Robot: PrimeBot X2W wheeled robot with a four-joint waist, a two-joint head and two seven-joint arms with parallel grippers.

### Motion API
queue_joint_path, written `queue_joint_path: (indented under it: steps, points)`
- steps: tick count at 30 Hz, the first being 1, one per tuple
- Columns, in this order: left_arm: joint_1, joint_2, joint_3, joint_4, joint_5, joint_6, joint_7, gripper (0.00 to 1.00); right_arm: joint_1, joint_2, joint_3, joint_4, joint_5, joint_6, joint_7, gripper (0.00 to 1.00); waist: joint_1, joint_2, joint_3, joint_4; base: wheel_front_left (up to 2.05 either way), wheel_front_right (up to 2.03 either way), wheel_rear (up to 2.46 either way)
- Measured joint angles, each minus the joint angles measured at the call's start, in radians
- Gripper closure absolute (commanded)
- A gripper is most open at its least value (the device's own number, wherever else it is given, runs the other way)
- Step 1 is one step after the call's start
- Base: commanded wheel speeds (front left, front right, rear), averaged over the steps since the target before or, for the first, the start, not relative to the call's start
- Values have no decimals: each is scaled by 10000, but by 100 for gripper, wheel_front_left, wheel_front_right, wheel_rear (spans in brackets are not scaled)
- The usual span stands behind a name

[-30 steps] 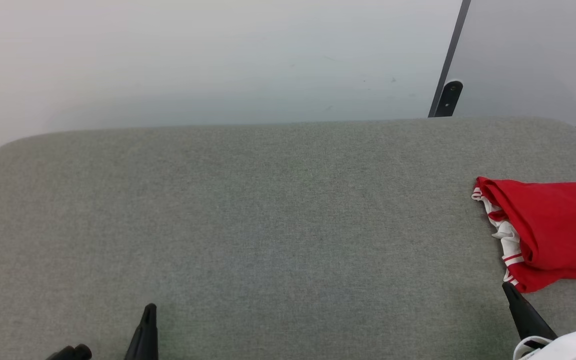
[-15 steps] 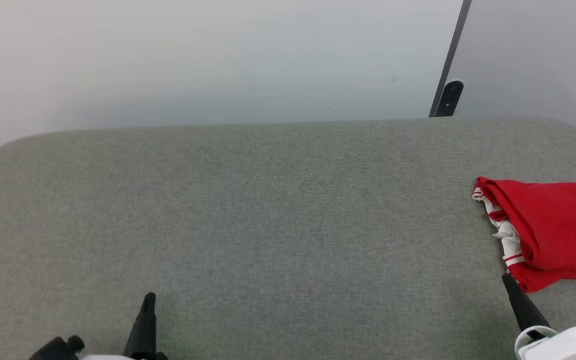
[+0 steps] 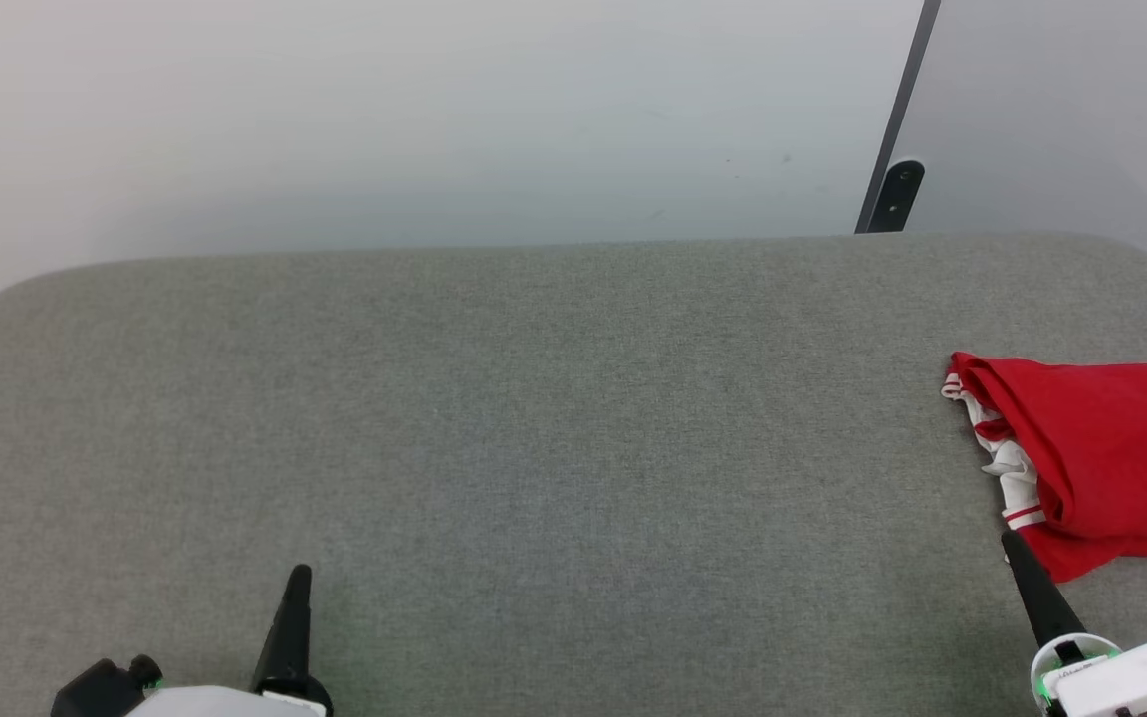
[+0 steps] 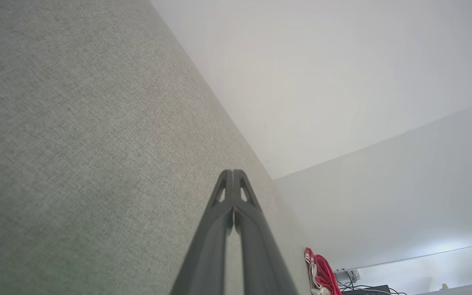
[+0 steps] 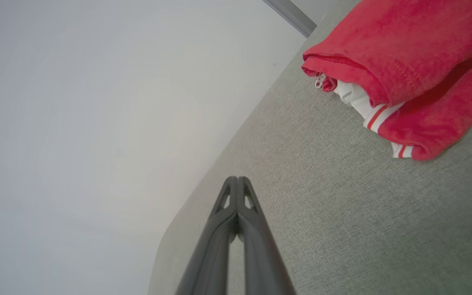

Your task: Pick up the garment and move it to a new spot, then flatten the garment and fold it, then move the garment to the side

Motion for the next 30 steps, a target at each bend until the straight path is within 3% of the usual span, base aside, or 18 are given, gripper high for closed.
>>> queue_joint_path:
  steps: [30]
  points:
    - [-732, -69, 272, 499, -2752, -161, 688, 100, -587, 297, -140, 642, 2481, 0, -224, 100, 0, 0, 6, 35, 0, 0, 0]
